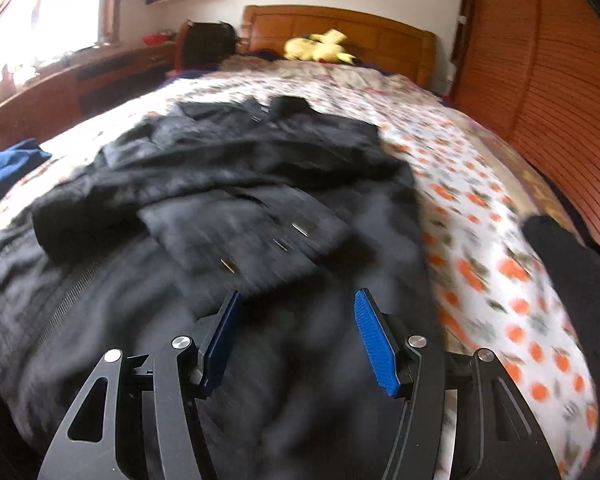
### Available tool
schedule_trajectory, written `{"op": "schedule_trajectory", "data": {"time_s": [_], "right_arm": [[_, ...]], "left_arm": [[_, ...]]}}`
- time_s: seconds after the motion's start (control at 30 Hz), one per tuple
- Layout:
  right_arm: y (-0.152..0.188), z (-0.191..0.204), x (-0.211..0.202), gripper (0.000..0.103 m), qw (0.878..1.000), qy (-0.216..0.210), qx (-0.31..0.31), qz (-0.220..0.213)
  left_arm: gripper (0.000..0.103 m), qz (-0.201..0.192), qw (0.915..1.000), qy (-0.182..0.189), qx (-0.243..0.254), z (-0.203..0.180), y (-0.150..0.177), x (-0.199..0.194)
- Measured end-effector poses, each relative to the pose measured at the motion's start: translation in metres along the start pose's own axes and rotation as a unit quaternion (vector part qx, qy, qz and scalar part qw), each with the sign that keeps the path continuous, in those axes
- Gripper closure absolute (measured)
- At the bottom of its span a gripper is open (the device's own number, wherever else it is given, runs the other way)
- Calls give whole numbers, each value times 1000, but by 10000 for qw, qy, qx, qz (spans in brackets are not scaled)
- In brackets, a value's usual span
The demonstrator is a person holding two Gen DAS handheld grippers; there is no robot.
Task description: Fold large clothes
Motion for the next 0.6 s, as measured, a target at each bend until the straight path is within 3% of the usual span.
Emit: {"op": "schedule_trajectory", "data": {"time_s": [0.17,0.27,0.6], "right_arm": [[35,-36,-20,47,9994,171,267,170],[53,-48,-29,47,9986,54,450,289],[69,-41,-35,49,9976,-246,396,509]], "left_arm": [[3,22,10000,19,31,-4,1,2],[3,11,10000,28,41,-7,0,-1],[3,-33,9999,61,158,-12,0,-12]]}}
Point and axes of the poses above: each gripper's, at about its wrist camera, not at the fingertips, and x roughly the way its jaws point, z to its left, y to its underside, the point moved 4 cm from there along x, roughly the way its jaws point, and after that the axes turned 6 degrees about z, right-handed, at the moved point
